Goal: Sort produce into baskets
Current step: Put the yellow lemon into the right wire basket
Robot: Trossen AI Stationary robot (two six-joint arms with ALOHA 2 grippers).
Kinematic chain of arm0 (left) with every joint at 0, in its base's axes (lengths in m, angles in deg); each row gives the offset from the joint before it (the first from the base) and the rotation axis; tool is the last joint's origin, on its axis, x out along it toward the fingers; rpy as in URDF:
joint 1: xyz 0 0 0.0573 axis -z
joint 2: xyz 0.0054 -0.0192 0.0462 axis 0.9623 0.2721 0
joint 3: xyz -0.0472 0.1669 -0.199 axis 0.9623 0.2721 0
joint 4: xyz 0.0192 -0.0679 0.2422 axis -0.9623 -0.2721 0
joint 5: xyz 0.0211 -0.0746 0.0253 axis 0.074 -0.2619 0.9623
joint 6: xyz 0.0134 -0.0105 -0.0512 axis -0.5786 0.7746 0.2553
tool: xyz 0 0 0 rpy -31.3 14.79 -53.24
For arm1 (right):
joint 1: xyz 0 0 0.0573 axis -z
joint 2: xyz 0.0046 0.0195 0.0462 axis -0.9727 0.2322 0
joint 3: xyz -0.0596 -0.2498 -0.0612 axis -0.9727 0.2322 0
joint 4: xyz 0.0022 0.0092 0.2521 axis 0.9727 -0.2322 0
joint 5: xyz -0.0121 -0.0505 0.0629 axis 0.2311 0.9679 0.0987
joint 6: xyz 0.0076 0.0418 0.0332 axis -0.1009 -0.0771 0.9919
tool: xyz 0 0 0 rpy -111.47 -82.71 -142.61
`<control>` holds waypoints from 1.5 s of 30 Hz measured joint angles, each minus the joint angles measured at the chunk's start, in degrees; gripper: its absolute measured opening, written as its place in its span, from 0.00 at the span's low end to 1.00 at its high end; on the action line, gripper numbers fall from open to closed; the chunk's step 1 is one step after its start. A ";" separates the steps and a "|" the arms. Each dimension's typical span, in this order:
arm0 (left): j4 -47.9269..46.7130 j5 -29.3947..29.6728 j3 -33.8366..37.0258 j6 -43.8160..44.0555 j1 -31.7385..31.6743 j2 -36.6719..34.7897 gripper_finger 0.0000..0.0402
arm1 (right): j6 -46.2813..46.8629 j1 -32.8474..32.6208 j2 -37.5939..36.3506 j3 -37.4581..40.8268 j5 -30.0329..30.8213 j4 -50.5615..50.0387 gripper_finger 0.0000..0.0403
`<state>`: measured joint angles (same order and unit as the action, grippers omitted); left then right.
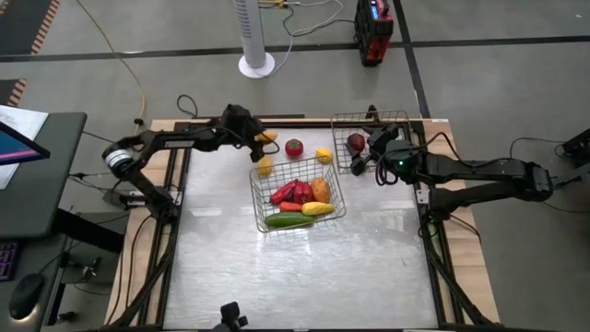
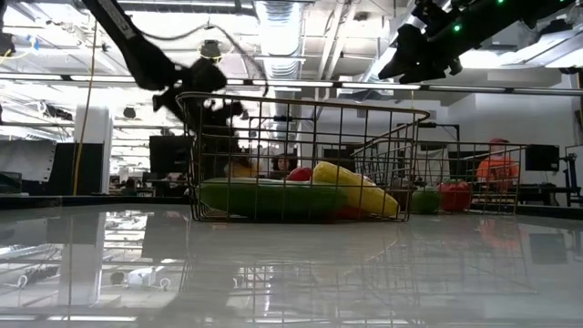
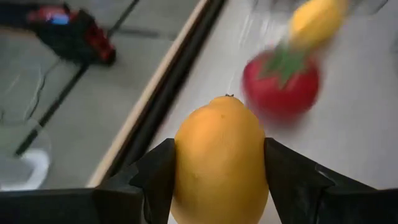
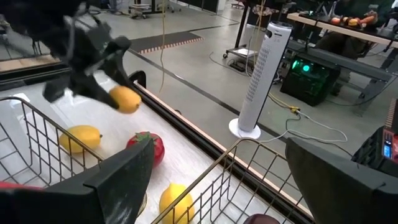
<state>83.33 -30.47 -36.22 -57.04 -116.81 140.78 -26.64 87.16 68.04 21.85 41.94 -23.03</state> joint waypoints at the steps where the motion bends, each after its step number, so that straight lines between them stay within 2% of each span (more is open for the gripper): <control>1: -0.64 -1.05 -0.38 0.69 0.40 -0.77 0.50 | 0.00 0.00 0.00 0.00 0.00 0.06 0.96; 4: -2.76 -3.79 -1.22 3.26 2.08 -2.10 0.50 | 0.02 0.00 0.00 0.00 0.00 0.08 0.96; 9: -1.33 -4.39 -2.84 5.95 7.23 -2.60 0.50 | 0.05 -0.02 0.00 0.00 0.00 0.78 0.96; 17: 6.03 1.45 -7.47 9.66 15.03 -2.62 0.50 | -0.22 -0.29 0.00 -0.02 -0.01 3.60 0.96; 24: 16.74 3.44 -11.24 12.96 16.56 0.23 0.50 | -0.54 -0.59 0.00 -0.02 -0.07 3.78 0.96; 33: 33.24 6.15 -11.16 14.73 17.91 3.90 0.50 | -1.99 -1.45 0.00 -0.02 -0.13 4.84 0.96; 38: 35.04 6.54 -11.14 14.70 18.17 4.76 0.50 | -2.36 -1.70 0.00 -0.02 -0.11 4.92 0.96; 45: 31.62 6.43 -11.05 15.35 18.70 4.29 0.50 | -2.47 -2.47 0.00 -0.02 -0.13 5.04 0.96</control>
<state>114.95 -24.03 -47.27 -41.69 -98.11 145.07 -29.10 84.69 68.04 21.83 41.81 -17.99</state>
